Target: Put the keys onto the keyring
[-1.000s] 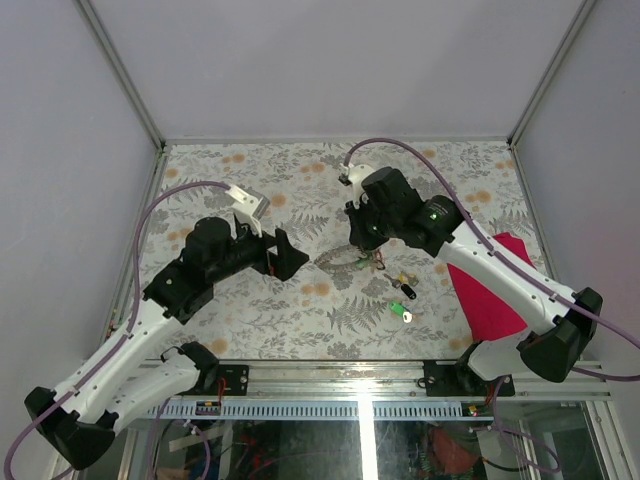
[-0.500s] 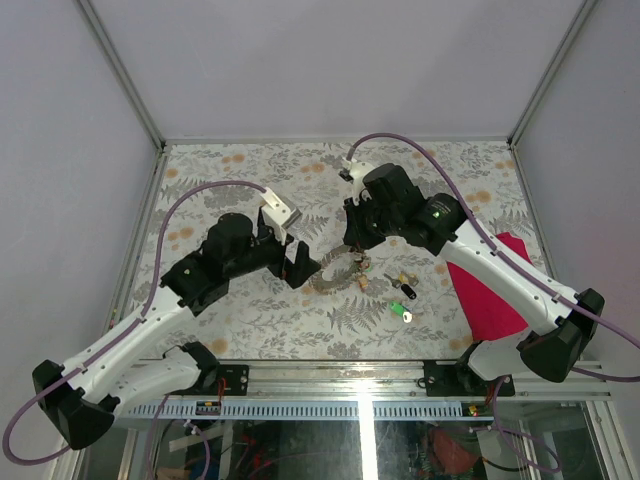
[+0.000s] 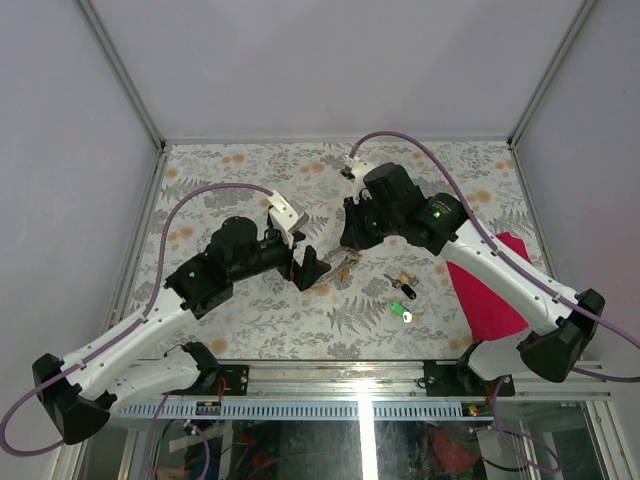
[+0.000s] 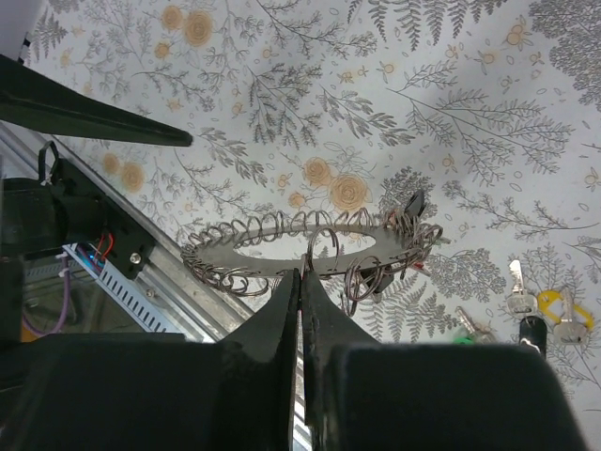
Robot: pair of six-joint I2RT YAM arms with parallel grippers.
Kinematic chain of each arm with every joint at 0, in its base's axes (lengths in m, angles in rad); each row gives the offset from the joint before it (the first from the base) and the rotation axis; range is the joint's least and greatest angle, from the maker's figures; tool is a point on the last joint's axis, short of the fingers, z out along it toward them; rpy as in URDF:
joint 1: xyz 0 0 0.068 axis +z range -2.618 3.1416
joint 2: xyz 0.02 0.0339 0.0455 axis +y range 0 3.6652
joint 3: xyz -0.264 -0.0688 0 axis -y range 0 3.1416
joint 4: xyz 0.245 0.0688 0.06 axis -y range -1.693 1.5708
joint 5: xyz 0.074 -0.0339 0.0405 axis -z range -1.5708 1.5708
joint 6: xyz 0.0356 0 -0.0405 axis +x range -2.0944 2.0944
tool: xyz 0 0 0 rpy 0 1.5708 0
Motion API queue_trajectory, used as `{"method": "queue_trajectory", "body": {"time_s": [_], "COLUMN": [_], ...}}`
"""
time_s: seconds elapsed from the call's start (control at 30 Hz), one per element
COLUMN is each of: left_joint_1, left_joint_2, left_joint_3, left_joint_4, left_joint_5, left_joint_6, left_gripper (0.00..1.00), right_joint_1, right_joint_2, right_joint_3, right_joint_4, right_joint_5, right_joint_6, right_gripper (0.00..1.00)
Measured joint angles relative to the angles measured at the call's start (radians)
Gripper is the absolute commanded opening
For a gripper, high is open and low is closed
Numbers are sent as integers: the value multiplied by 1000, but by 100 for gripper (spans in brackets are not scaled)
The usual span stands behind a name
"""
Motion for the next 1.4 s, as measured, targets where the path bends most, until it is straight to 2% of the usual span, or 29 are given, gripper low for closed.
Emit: {"method": "queue_trajectory", "body": {"time_s": [0.27,0.53,0.7,0.93,0.97,1.07,1.2,1.3,1.4], "left_joint_1": [-51,-121,-132,-134,-135,-136,-140,-140,-140], "left_joint_2": [52,107,116,124,126,133,144,172,206], "left_joint_3": [1,18,37,81,86,101,117,153,199], "left_joint_4": [-6,-27,-56,-93,-98,-116,-167,-251,-333], "left_joint_5": [-20,-67,-110,-147,-147,-156,-172,-195,-237], "left_joint_6": [33,55,61,61,62,62,62,62,58], "left_gripper": [82,57,39,3,0,0,0,0,0], "right_joint_1": [0,0,0,0,0,0,0,0,0], "right_joint_2": [-15,-53,-74,-86,-89,-105,-157,-214,-283], "right_joint_3": [0,0,0,-4,-8,-28,-71,-101,-134], "right_joint_4": [20,34,37,43,50,67,86,102,102], "right_joint_5": [-35,-43,-43,-42,-41,-35,-11,40,137], "right_joint_6": [35,63,71,82,84,90,98,92,86], "right_gripper": [0,0,0,1,5,21,46,54,58]}}
